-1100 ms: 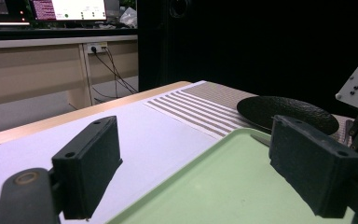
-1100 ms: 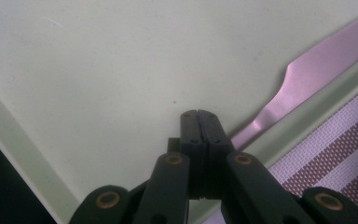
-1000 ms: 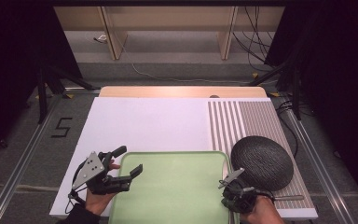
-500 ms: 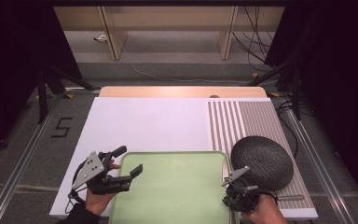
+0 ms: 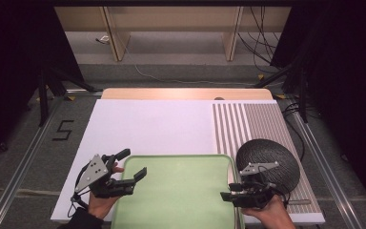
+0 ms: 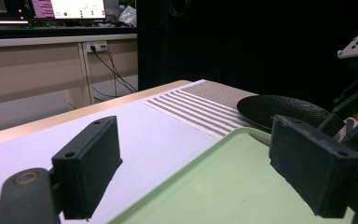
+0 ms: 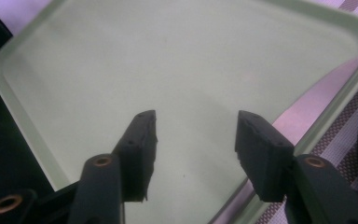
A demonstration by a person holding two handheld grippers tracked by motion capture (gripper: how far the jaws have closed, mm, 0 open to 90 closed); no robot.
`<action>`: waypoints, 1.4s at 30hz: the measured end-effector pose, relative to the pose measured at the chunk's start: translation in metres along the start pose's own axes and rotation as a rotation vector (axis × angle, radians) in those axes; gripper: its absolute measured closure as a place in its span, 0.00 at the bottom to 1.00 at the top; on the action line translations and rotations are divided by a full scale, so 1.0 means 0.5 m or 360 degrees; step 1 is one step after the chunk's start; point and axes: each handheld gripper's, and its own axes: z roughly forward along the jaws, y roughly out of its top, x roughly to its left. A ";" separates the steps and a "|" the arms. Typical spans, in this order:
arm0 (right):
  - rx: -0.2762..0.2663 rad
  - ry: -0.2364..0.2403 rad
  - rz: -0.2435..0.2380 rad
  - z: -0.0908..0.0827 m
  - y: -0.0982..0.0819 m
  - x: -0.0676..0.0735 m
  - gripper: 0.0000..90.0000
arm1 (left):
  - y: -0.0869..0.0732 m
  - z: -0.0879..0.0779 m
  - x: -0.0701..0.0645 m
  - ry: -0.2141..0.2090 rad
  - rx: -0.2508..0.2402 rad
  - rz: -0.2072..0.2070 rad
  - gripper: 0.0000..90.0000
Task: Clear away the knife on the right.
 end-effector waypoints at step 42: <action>-0.0490 0.0113 0.0183 -0.054 0.005 -0.026 0.19 | 0.000 -0.002 0.000 -0.0014 -0.0009 -0.0018 0.18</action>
